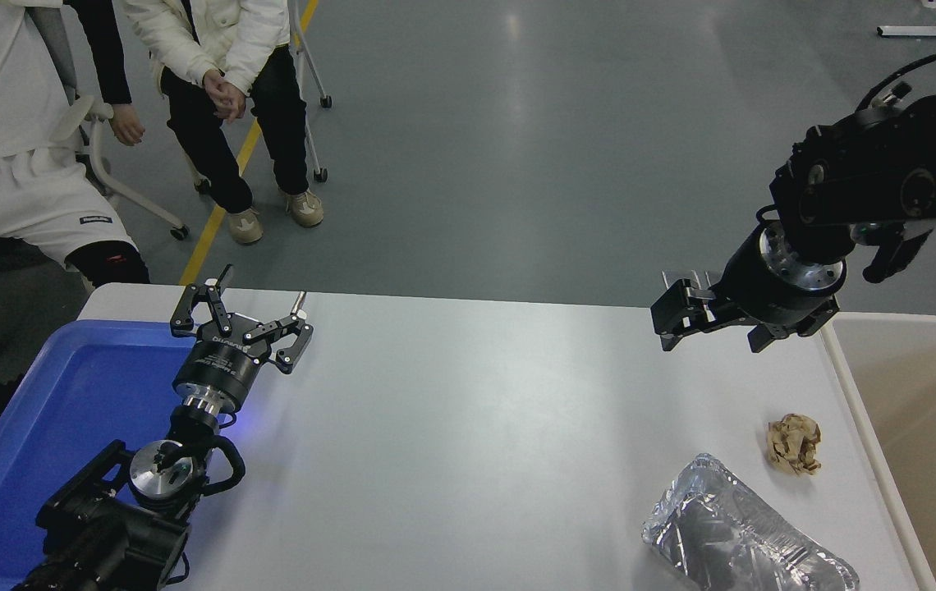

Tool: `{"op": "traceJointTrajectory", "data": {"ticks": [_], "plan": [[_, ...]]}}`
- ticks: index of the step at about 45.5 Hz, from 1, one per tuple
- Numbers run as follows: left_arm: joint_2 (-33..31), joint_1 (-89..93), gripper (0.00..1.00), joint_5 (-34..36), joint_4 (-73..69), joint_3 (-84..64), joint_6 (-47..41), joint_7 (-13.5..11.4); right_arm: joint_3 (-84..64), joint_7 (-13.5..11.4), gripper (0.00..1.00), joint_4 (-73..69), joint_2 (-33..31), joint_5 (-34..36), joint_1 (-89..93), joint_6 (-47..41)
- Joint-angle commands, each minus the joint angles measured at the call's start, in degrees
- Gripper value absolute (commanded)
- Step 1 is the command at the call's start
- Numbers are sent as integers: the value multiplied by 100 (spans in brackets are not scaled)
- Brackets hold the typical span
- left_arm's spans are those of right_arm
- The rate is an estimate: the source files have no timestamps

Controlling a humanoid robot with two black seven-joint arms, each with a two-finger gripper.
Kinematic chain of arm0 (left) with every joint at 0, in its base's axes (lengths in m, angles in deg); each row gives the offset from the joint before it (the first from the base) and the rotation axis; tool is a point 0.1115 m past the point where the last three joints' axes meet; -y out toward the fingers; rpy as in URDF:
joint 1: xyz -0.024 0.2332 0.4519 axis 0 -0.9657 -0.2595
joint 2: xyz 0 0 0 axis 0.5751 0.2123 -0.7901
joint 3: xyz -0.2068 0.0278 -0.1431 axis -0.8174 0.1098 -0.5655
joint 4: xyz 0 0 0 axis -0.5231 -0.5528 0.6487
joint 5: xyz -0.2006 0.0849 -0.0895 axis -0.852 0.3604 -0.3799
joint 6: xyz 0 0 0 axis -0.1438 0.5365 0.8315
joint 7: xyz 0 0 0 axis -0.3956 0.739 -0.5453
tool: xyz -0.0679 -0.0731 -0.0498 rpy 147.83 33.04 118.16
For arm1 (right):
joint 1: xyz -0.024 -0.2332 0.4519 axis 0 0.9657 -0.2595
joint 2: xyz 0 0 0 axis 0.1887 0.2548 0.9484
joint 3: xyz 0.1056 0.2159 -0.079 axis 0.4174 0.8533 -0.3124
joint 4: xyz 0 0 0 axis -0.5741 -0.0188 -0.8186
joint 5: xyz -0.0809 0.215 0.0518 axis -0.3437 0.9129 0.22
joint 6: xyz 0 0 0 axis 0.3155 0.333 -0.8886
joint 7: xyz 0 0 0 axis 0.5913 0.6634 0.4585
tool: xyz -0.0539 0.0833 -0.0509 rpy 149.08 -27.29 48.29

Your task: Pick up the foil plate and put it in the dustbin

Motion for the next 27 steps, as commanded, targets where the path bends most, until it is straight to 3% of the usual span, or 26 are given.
{"op": "traceJointTrajectory", "data": {"ticks": [1, 27], "plan": [[0, 0, 99, 2, 0, 0, 7, 0, 13, 0, 100, -5, -84, -64, 11, -8], [0, 0, 99, 2, 0, 0, 7, 0, 48, 0, 100, 66, -57, -82, 91, -52]]}}
